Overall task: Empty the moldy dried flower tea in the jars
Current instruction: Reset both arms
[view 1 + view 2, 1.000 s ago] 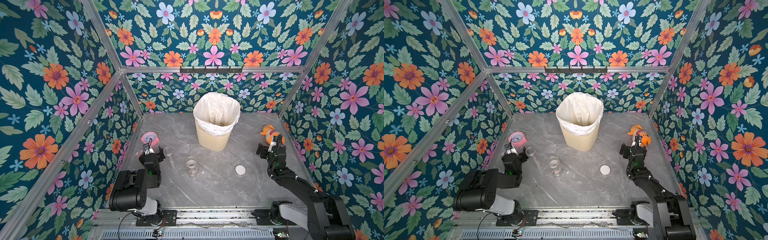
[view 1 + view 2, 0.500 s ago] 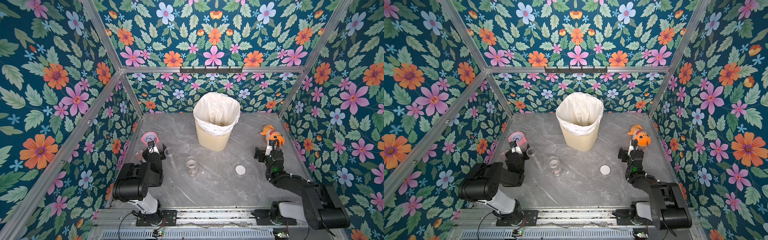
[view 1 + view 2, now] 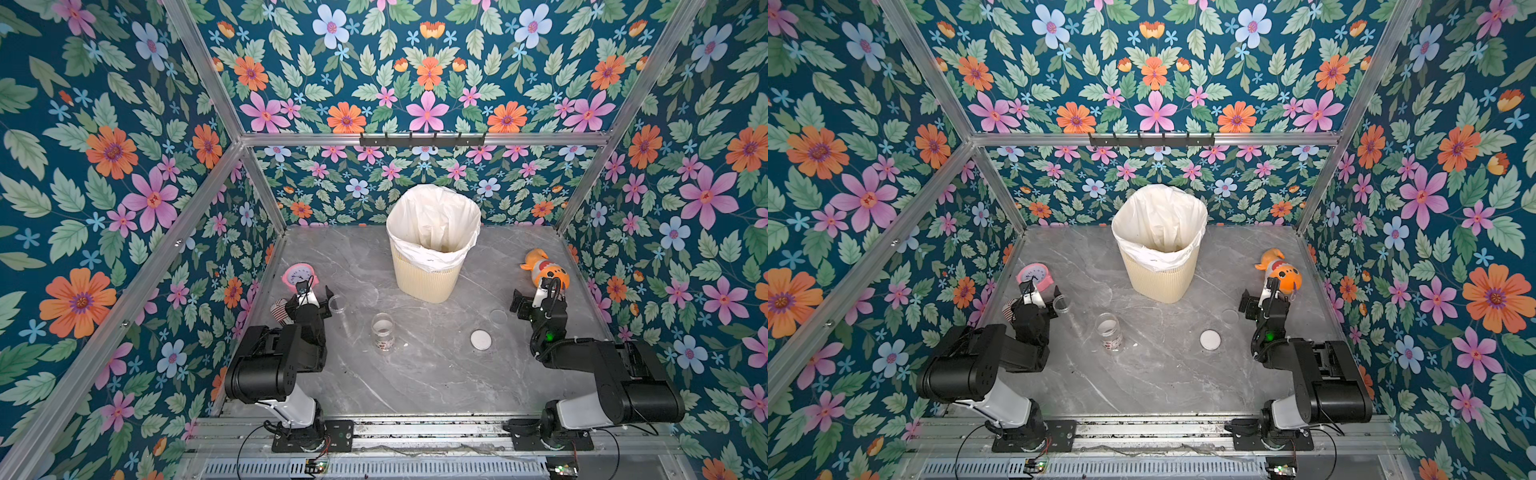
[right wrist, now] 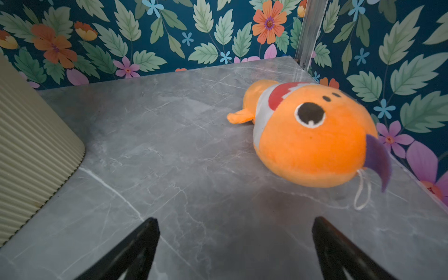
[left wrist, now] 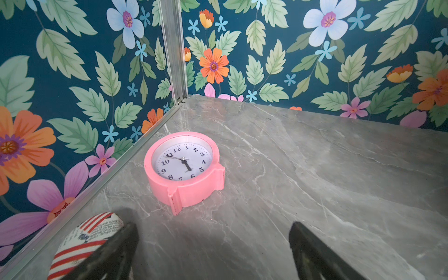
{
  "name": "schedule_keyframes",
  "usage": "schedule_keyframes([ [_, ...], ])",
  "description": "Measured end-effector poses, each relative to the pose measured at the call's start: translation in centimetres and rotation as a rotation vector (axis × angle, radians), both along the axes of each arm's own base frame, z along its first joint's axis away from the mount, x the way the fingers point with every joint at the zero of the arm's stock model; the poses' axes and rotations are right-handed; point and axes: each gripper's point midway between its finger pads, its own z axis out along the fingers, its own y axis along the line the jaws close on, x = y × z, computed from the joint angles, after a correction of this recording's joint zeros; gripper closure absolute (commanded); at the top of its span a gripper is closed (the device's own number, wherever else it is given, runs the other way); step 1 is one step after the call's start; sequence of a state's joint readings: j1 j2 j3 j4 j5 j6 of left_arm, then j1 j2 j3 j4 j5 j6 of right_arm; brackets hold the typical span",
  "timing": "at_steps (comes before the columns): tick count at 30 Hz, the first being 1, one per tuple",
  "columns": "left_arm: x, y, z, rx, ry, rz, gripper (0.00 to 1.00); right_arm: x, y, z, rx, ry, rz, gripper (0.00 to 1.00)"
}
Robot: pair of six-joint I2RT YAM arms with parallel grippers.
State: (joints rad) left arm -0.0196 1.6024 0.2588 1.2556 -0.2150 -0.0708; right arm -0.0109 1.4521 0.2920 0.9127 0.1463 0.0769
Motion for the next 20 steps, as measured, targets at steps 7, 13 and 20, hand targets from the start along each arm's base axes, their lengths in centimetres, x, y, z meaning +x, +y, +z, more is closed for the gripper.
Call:
schedule_keyframes([
  [7, 0.0, -0.06, 0.0, 0.002, 0.001, -0.002, 0.0, 0.01, 0.03, 0.0, 0.004, -0.002, 0.0, 0.01],
  [13, 0.05, -0.03, 0.03, 0.003, 0.0, 0.0, 0.0, 0.01, 0.03, -0.01, 0.004, -0.001, 0.0, 0.01],
  [20, 0.22, -0.11, 0.17, 0.005, -0.003, -0.001, 0.0, 0.01, 0.03, -0.01, 0.004, -0.001, 0.0, 0.01],
])
